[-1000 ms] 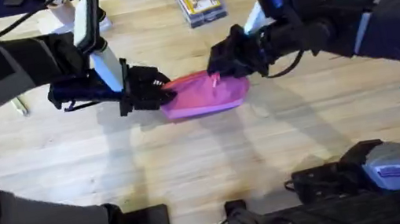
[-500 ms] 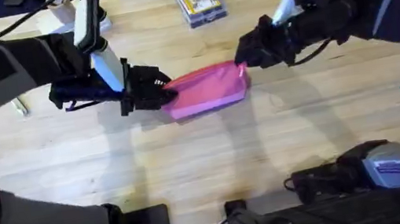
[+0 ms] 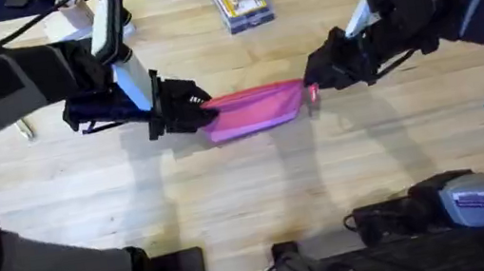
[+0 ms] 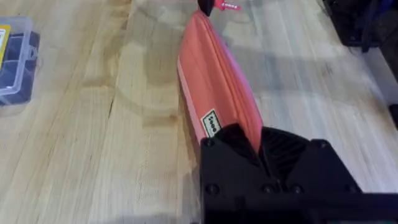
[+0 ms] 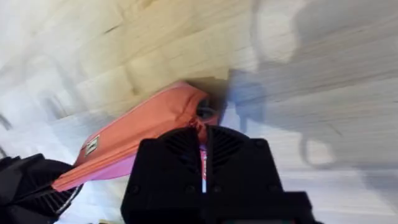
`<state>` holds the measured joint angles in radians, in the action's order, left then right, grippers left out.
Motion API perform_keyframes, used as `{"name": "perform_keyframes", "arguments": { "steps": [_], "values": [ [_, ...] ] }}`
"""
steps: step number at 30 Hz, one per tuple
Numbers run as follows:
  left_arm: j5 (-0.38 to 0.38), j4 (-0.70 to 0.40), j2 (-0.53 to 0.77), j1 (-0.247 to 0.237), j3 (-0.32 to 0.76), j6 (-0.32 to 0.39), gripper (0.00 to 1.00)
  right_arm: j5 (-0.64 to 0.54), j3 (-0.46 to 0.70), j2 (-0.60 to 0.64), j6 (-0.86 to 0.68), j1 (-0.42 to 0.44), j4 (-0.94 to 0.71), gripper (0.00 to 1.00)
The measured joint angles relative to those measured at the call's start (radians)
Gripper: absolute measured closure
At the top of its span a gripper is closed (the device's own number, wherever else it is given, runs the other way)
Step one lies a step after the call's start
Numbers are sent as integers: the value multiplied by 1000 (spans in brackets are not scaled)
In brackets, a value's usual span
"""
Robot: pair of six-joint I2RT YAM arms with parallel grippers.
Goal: Unzip the bag, pick up the pens from the table one at a time and place them inside, then zip the bag closed.
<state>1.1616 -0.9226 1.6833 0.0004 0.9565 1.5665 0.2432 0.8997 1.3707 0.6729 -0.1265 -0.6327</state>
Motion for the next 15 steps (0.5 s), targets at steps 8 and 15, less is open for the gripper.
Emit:
{"name": "perform_keyframes", "arguments": {
  "steps": [8,15],
  "values": [
    [-2,0,6,-4,0,0,958,-36,11,73,-2,0,-2,968],
    [-2,0,6,-4,0,0,958,-53,16,47,-34,0,-12,968]
  ]
}}
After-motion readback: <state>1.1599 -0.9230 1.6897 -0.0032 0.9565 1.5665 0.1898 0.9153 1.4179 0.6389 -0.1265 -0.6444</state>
